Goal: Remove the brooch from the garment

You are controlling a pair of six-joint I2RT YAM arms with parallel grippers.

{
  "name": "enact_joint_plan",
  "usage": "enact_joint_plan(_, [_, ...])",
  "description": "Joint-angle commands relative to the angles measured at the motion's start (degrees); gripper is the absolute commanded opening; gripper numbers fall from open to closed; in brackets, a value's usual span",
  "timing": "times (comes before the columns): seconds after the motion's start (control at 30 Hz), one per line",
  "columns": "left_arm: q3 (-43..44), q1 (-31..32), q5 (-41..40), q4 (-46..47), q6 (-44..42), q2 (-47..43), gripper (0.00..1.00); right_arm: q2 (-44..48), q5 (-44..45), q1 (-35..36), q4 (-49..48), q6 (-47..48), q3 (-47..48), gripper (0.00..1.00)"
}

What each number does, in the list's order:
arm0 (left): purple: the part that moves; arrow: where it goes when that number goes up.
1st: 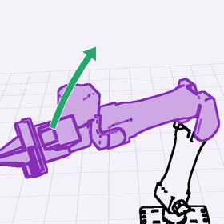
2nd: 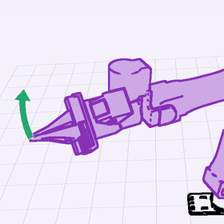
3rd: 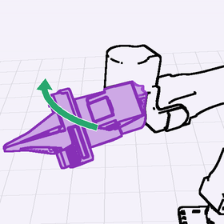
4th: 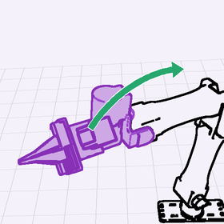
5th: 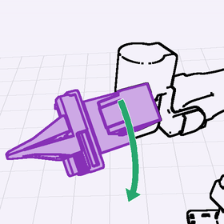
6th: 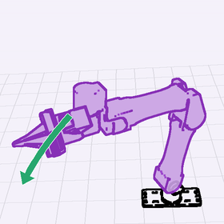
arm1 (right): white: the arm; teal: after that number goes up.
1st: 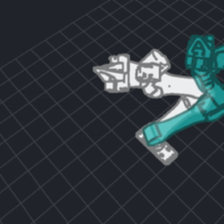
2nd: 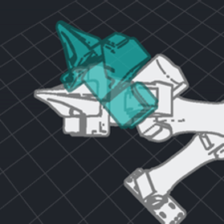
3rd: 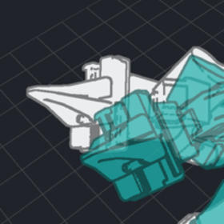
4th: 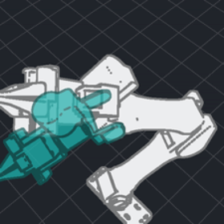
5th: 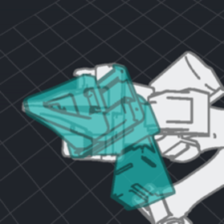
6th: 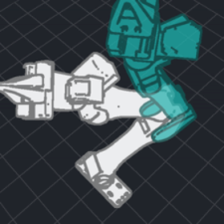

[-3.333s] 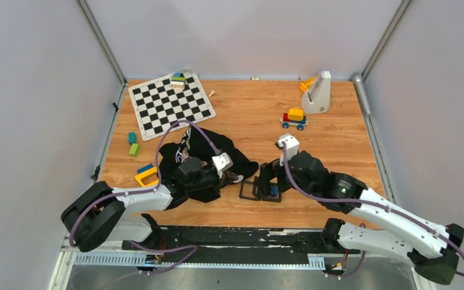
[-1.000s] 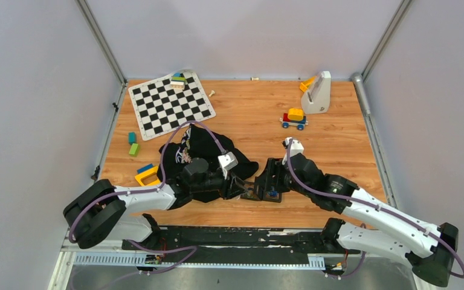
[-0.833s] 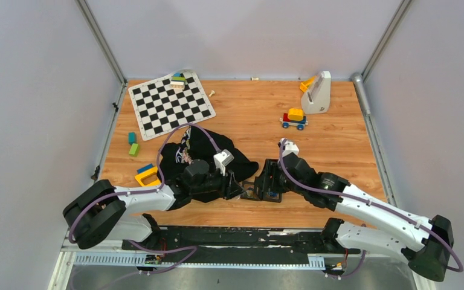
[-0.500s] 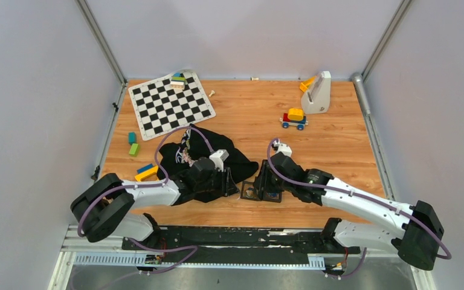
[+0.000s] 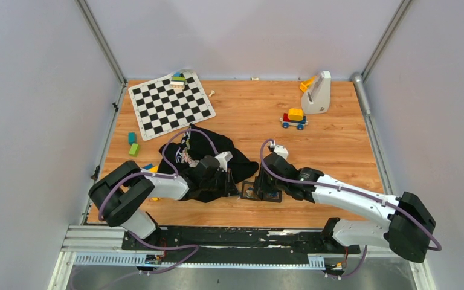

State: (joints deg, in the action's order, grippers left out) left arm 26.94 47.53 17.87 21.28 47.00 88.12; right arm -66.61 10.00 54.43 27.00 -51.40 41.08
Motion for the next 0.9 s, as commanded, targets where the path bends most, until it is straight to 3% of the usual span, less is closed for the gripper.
enact_joint_plan(0.0, [1.27,-0.15,0.83,-0.74,-0.97,1.53,0.06,-1.69,1.01,-0.18,-2.53,-0.67,0.03,0.13])
enact_joint_plan(0.1, [1.83,-0.16,1.44,-1.39,-1.62,2.03,0.0,-3.1,-0.09,-0.22,-3.52,-0.32,0.23,0.06])
enact_joint_plan(0.3, [2.94,-0.2,2.27,-2.09,-2.44,3.05,0.0,-6.78,-2.57,-0.28,-5.94,0.75,1.1,0.04])
enact_joint_plan(0.6, [3.75,-0.15,1.49,-5.18,-3.82,0.85,0.0,-14.23,-6.27,-0.14,-6.12,3.1,3.85,0.14])
enact_joint_plan(0.87, [4.5,-0.43,-5.42,-19.39,-7.68,-13.18,0.0,-14.36,-8.3,1.71,-4.0,5.25,7.03,0.28])
